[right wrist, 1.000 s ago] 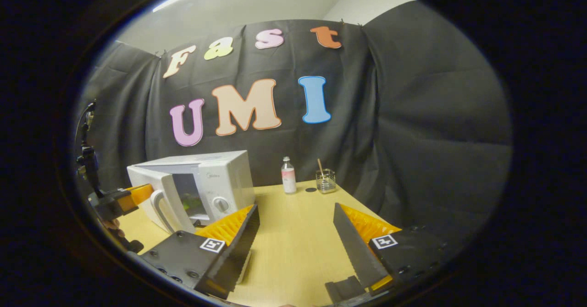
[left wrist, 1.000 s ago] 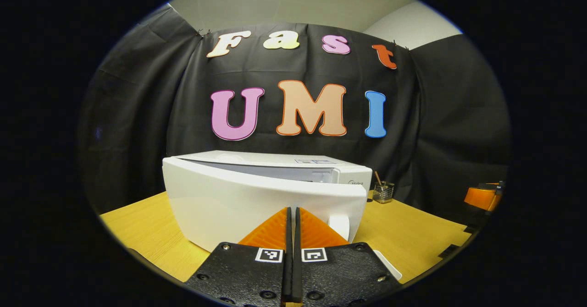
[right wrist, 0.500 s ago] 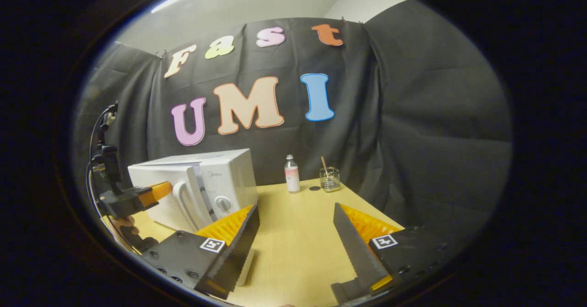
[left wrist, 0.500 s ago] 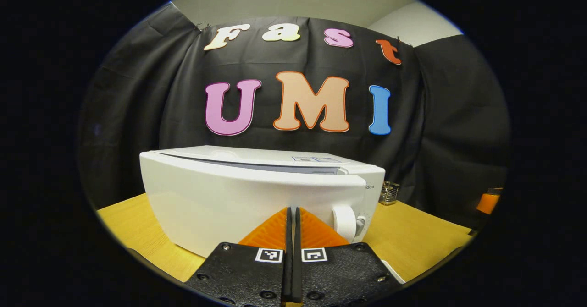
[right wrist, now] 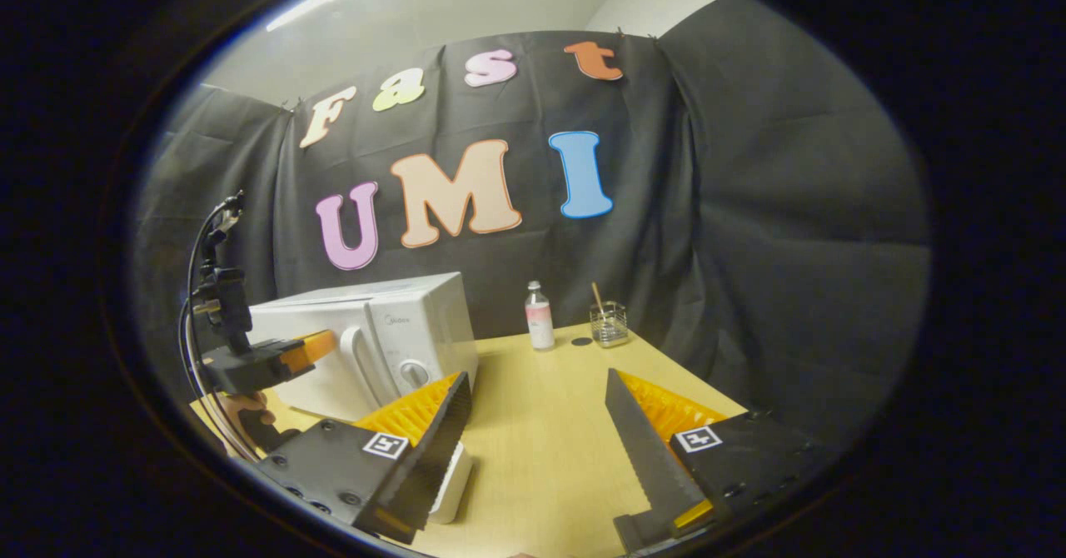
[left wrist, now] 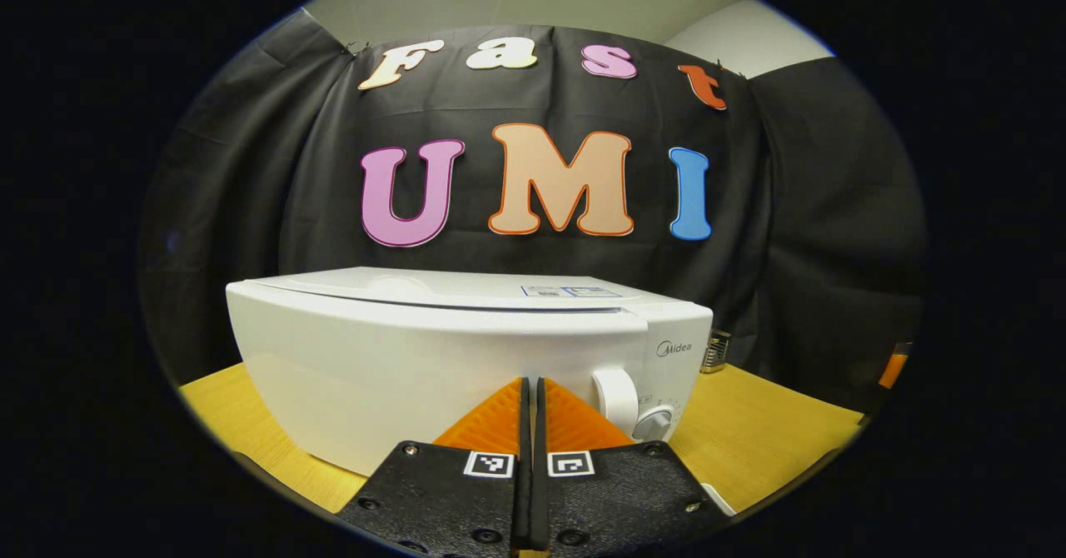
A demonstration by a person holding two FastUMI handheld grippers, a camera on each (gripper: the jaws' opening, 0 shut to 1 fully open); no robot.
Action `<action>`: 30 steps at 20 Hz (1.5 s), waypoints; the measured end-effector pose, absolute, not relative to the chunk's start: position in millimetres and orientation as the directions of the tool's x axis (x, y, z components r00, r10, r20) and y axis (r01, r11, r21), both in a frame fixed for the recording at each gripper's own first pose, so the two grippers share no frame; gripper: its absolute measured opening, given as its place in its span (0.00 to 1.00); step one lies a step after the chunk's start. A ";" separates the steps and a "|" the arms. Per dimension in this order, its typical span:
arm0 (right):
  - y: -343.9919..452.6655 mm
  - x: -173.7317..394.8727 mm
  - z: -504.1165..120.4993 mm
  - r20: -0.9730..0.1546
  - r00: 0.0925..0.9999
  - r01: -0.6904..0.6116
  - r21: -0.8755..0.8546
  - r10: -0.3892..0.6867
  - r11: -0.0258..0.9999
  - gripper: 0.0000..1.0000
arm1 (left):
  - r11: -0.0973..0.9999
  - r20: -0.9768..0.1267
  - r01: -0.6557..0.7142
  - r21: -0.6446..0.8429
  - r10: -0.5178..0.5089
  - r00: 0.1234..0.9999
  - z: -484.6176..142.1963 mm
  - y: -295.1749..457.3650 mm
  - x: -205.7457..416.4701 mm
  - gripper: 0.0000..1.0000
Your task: Open the microwave oven with the left hand, put the food in, and close the microwave oven.
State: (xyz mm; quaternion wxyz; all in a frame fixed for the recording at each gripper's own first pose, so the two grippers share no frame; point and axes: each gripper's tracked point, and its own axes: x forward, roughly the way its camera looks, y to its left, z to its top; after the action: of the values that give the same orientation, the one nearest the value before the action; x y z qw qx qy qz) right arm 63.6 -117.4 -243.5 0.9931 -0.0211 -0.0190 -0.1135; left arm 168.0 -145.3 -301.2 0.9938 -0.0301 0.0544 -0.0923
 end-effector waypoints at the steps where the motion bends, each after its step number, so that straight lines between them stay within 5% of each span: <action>1: -119.3 64.4 -242.2 0.046 0.973 0.230 -0.037 -0.228 0.973 0.99 | 0.980 -0.092 0.185 -0.070 -0.191 0.977 -299.3 -147.3 167.2 0.01; 6: -122.1 64.4 -242.7 0.044 0.971 0.237 -0.036 -0.236 0.971 0.99 | 0.981 -0.096 0.185 -0.053 -0.189 0.977 -298.5 -149.1 169.2 0.01; 7: -123.3 64.7 -244.2 0.041 0.971 0.237 -0.037 -0.236 0.971 0.92 | 0.982 -0.096 0.183 -0.050 -0.187 0.978 -298.3 -148.8 168.3 0.01; 30: -123.2 67.3 -250.7 0.014 0.973 0.231 -0.027 -0.231 0.972 0.92 | 0.986 -0.089 0.165 -0.035 -0.168 0.982 -307.6 -158.5 178.3 0.01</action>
State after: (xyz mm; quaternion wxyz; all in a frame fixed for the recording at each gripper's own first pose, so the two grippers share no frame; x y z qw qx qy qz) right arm 67.3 -123.2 -250.7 0.9931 -0.0140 -0.0053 -0.1164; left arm 178.3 -158.5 -307.6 0.9954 -0.0137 0.0457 -0.0835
